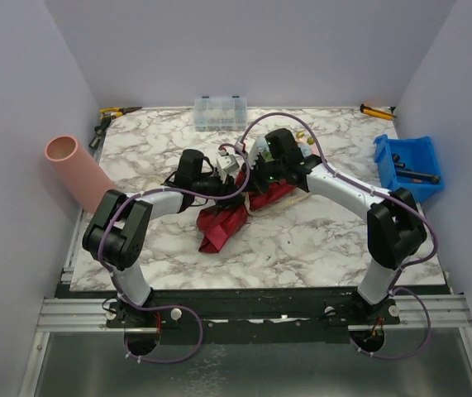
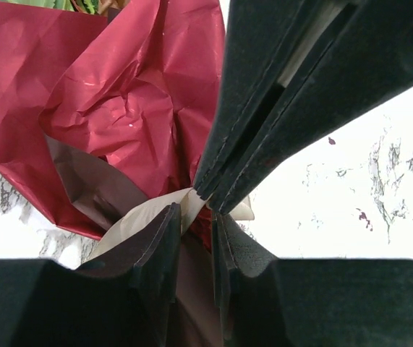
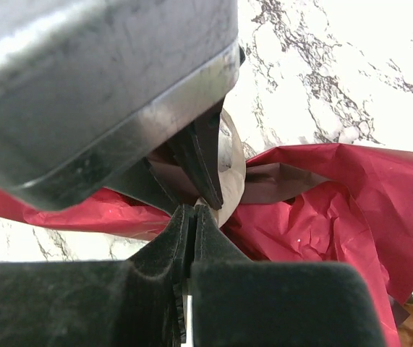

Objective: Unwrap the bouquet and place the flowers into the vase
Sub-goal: Untie the ribbon from the wrapping paper.

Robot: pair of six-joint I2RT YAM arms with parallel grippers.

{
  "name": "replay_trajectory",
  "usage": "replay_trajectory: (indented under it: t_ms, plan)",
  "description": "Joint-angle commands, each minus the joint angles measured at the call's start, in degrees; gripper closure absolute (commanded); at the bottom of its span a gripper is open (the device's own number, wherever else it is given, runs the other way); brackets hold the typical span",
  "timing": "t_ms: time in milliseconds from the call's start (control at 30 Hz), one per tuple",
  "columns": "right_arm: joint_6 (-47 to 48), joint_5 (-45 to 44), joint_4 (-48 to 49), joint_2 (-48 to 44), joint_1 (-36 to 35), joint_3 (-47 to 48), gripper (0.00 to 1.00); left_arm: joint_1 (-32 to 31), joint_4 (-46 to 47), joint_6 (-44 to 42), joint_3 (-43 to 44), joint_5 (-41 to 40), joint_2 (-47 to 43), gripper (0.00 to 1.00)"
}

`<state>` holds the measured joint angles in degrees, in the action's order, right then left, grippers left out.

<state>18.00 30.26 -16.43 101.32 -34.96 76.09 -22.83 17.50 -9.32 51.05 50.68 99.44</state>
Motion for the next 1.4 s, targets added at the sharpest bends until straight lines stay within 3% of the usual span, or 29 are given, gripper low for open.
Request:
replay_trajectory:
  t_ms: [0, 267, 467, 767, 1000, 1167, 1367]
  plan:
    - [-0.4, 0.9, 1.8, -2.7, 0.5, -0.8, 0.99, -0.2, 2.7, -1.0, 0.2, -1.6, 0.8, 0.71]
    - [-0.5, 1.0, 1.8, -4.0, 1.2, -0.9, 0.99, 0.2, 3.2, -1.6, -0.8, -1.6, -0.2, 0.71]
    - [-0.5, 0.9, 2.2, -4.5, 1.6, -1.4, 0.99, 0.3, 3.4, 0.8, 0.1, -2.0, -1.1, 1.00]
    - [-0.5, -2.0, 2.3, -3.1, 2.2, -1.5, 0.99, 2.2, -3.4, 4.9, 4.1, 1.3, -4.3, 1.00]
    - [-1.8, -4.3, 1.4, -2.4, 3.8, -0.5, 0.75, 2.3, -10.9, 9.1, 9.3, 1.5, -4.6, 1.00]
    - [-2.3, -3.6, 2.2, -4.6, 5.6, -1.5, 0.43, 2.2, -15.4, 13.3, 13.0, 1.0, -5.8, 1.00]
    - [-3.4, 0.5, 4.1, -8.3, 6.9, -3.9, 0.40, 2.2, -20.1, 13.9, 15.4, -3.1, -6.9, 1.00]
